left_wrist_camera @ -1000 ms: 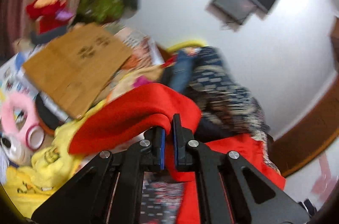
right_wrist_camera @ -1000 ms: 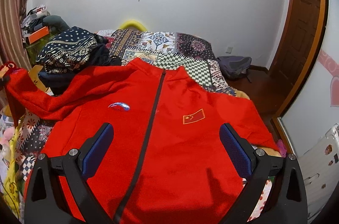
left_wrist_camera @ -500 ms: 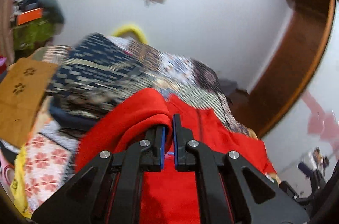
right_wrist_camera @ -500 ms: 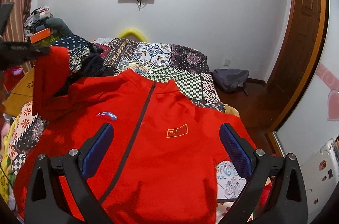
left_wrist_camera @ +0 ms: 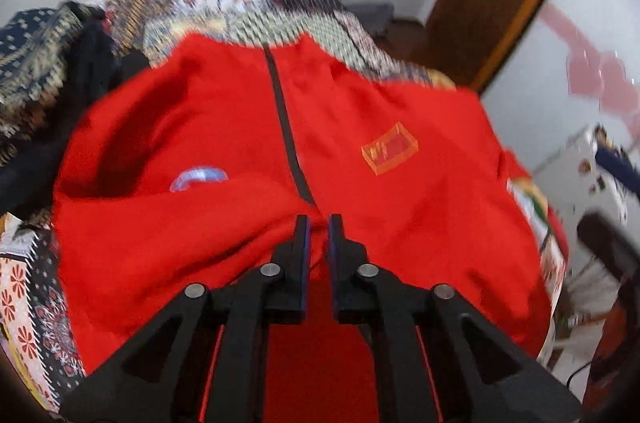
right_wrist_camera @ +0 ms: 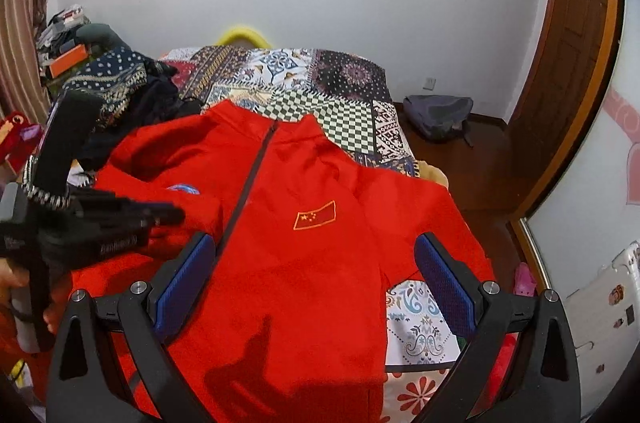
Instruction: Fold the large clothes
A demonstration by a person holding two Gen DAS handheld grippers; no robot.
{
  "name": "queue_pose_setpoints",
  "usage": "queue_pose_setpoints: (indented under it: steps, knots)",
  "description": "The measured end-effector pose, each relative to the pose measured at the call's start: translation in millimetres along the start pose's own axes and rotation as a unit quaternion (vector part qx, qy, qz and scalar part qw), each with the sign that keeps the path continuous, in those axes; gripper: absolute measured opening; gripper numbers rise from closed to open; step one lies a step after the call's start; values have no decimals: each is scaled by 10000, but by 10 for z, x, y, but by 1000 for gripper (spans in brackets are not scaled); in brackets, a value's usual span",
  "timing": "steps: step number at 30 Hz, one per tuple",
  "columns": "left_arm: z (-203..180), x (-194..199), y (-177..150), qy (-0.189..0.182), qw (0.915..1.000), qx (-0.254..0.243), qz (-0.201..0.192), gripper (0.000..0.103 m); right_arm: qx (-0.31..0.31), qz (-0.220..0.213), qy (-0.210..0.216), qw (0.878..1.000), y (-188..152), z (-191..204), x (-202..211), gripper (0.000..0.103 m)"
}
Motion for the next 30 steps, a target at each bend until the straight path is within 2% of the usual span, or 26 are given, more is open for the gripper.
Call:
queue_pose_setpoints:
  steps: [3,5,8,13,15,19,22,30]
  knots:
    - [5,42,-126,-7,9999,-94,106,21,106,59,8,9999,2,36,-30,99]
    - [65,138,-133,9,10000,-83,11,44,212,67,62,9997,32,97,-55,99]
    - [238,459,-138,51,9993,29,-377,52,373,84,169,9991,78,199,-73,99]
    - [746,977,-134,573,9923,339,-1041,65,842,127,590,9946,223,575,-174,99]
    - [1008,1137,-173,859,9875,495,-1228,66,1057,141,761,9914,267,738,-225,99]
    - [1420,1273,-309,1266,9806,729,-1306,67,1552,338,1072,9815,342,1144,-400,99]
    - [1680,1302,-461,1345,9782,968,-1255,67,1865,586,1418,9704,356,1457,-549,99]
    - [2121,1229,-832,1461,9740,1367,-1066,67,2431,1008,1741,9489,313,2140,-834,98]
Point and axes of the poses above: each gripper's, at about its wrist camera, not at the fingertips, and x roughly against the way its jaws point, z to its left, y to its top, the point moved 4 cm from there along -x, roughly the way its jaws point, and after that the axes turned 8 degrees about x, right-handed, at the moved point
